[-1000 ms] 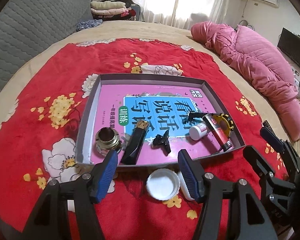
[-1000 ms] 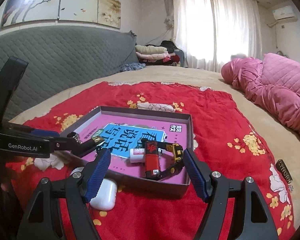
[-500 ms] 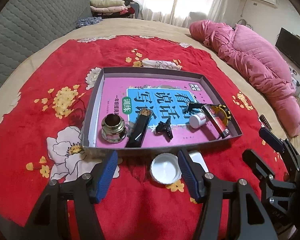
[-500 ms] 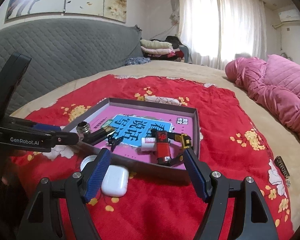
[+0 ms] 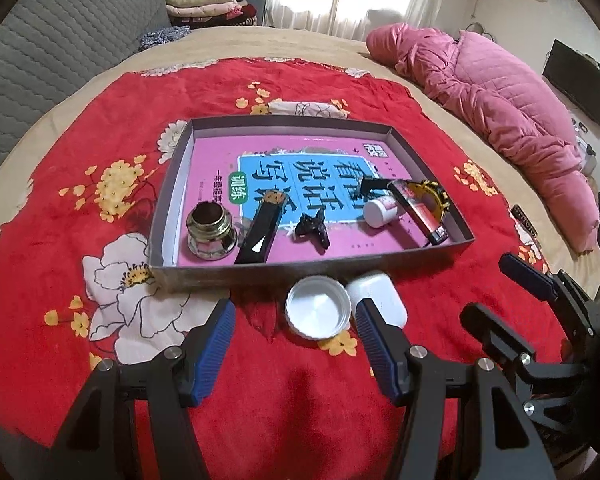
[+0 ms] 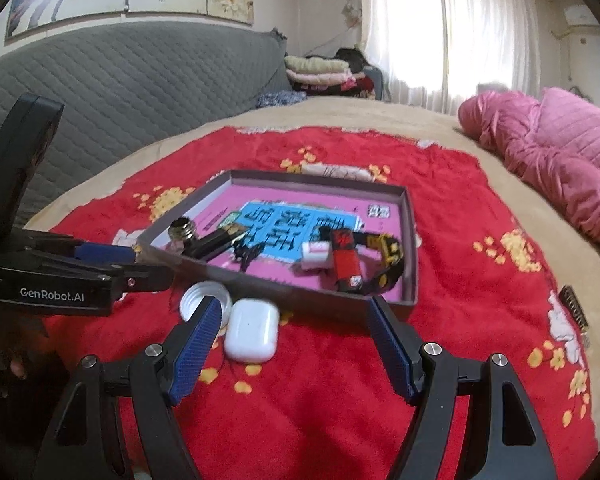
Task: Organize rigid objects
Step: 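Withdraw both open tools from the box toward the white cap and earbud case, then grasp the white bottle cap with the left tool while the right tool grasps the white earbud case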
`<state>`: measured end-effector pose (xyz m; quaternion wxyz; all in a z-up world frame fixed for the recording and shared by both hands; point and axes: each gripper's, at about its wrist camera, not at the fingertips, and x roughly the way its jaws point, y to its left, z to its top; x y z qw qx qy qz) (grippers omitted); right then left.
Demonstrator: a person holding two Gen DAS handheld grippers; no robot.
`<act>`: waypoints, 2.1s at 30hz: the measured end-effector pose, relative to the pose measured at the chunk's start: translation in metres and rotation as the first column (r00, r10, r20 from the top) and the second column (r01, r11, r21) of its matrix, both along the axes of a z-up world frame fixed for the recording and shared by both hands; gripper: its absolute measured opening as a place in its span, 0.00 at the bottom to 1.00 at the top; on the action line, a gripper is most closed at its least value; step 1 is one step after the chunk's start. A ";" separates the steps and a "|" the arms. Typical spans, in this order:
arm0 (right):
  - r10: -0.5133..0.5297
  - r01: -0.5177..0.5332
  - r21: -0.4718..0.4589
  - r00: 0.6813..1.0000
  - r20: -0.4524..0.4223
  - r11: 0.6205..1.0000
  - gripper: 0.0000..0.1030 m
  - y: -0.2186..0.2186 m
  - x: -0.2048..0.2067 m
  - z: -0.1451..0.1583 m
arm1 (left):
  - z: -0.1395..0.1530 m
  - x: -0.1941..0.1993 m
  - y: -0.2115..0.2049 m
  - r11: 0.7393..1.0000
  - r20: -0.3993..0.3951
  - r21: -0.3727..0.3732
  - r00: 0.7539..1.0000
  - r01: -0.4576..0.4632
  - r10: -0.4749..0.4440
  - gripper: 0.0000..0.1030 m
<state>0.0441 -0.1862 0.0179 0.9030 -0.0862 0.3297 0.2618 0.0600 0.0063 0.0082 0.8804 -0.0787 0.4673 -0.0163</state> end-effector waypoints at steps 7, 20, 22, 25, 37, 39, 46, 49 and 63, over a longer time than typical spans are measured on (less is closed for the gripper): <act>0.017 -0.017 -0.025 1.000 -0.024 1.000 0.74 0.007 -0.003 -0.005 | -0.007 -0.003 -0.003 1.000 -0.030 0.000 0.999 0.014 -0.014 0.60; 0.044 -0.048 -0.073 0.997 -0.063 0.996 0.74 0.018 -0.003 -0.016 | -0.017 -0.008 -0.013 0.999 -0.063 0.003 0.997 0.040 -0.040 0.60; 0.048 -0.054 -0.084 0.996 -0.075 0.995 0.74 0.020 -0.002 -0.020 | -0.019 -0.007 -0.013 0.999 -0.070 0.003 0.997 0.041 -0.041 0.60; 0.057 -0.067 -0.108 0.994 -0.098 0.992 0.74 0.025 0.000 -0.028 | -0.023 -0.008 -0.014 0.999 -0.080 0.003 0.996 0.042 -0.041 0.60; 0.058 -0.082 -0.158 0.987 -0.153 0.984 0.74 0.043 0.014 -0.061 | -0.040 0.007 -0.022 0.999 -0.117 -0.002 0.992 0.050 -0.050 0.60; 0.045 -0.071 -0.160 0.985 -0.165 0.985 0.74 0.043 0.018 -0.067 | -0.045 0.012 -0.025 0.998 -0.126 0.009 0.991 0.055 -0.053 0.60; 0.022 -0.048 -0.138 0.983 -0.180 0.989 0.74 0.038 0.027 -0.074 | -0.056 0.025 -0.024 0.999 -0.137 0.040 0.990 0.035 -0.029 0.60; 0.033 -0.057 -0.139 0.984 -0.173 0.989 0.74 0.040 0.028 -0.075 | -0.058 0.030 -0.020 1.000 -0.139 0.023 0.990 0.021 -0.018 0.60; 0.026 -0.044 -0.105 0.986 -0.167 0.993 0.74 0.051 0.043 -0.081 | -0.063 0.040 -0.004 0.999 -0.142 0.005 0.989 -0.040 0.040 0.64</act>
